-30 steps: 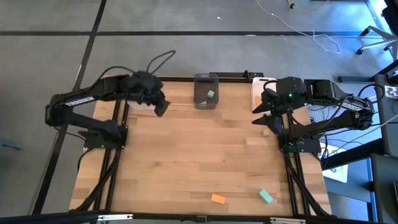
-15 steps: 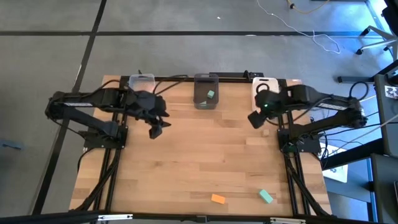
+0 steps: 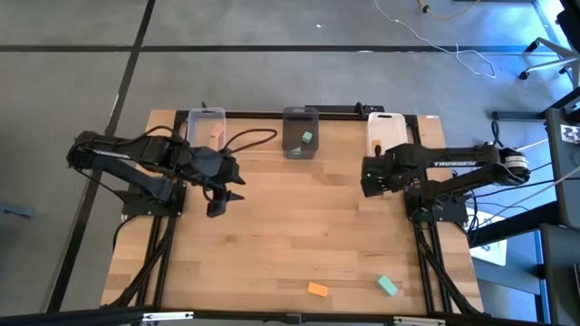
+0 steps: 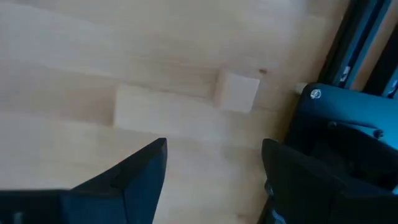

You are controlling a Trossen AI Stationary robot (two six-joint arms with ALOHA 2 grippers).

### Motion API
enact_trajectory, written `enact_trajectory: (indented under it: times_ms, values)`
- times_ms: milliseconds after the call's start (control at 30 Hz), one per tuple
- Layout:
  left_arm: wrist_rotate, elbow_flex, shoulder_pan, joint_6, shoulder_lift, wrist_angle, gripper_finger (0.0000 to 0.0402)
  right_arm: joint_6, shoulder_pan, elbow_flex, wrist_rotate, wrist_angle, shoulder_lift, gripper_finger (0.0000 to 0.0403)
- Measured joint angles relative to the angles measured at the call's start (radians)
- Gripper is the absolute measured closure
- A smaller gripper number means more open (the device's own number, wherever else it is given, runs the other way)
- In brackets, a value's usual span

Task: Sort & place blocks by color
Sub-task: Put the light brown block into the transparent bin

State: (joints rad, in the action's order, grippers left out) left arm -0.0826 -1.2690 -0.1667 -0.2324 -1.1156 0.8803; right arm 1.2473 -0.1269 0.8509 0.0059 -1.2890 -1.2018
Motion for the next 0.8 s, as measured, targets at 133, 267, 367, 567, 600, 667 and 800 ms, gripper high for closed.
enact_trajectory:
  times_ms: [133, 267, 367, 567, 600, 667, 800]
  values:
    - [0.0, 0.0, -0.005, 0.0, 0.0, -0.001, 0.0202, 0.029, -0.04, -0.078, -0.009, 0.063, 0.0, 0.014]
    - [0.0, 0.0, -0.005, 0.0, 0.0, -0.003, 0.0202, 0.058, -0.08, -0.142, -0.009, 0.096, 0.0, 0.014]
    - [0.0, 0.0, -0.005, 0.0, 0.0, -0.003, 0.0202, 0.058, -0.111, -0.159, -0.006, 0.118, -0.007, 0.014]
    - [0.0, 0.0, -0.004, -0.001, 0.0, -0.006, 0.0202, 0.057, -0.173, -0.158, -0.001, 0.156, -0.038, 0.014]
    - [0.0, 0.0, -0.004, -0.001, 0.0, -0.006, 0.0202, 0.059, -0.182, -0.158, -0.001, 0.155, -0.048, 0.014]
    - [0.0, 0.0, -0.004, -0.001, 0.0, -0.006, 0.0202, 0.064, -0.196, -0.158, -0.002, 0.157, -0.073, 0.014]
    - [0.0, 0.0, -0.004, -0.001, 0.0, -0.006, 0.0202, 0.106, -0.21, -0.158, -0.046, 0.166, -0.143, 0.014]
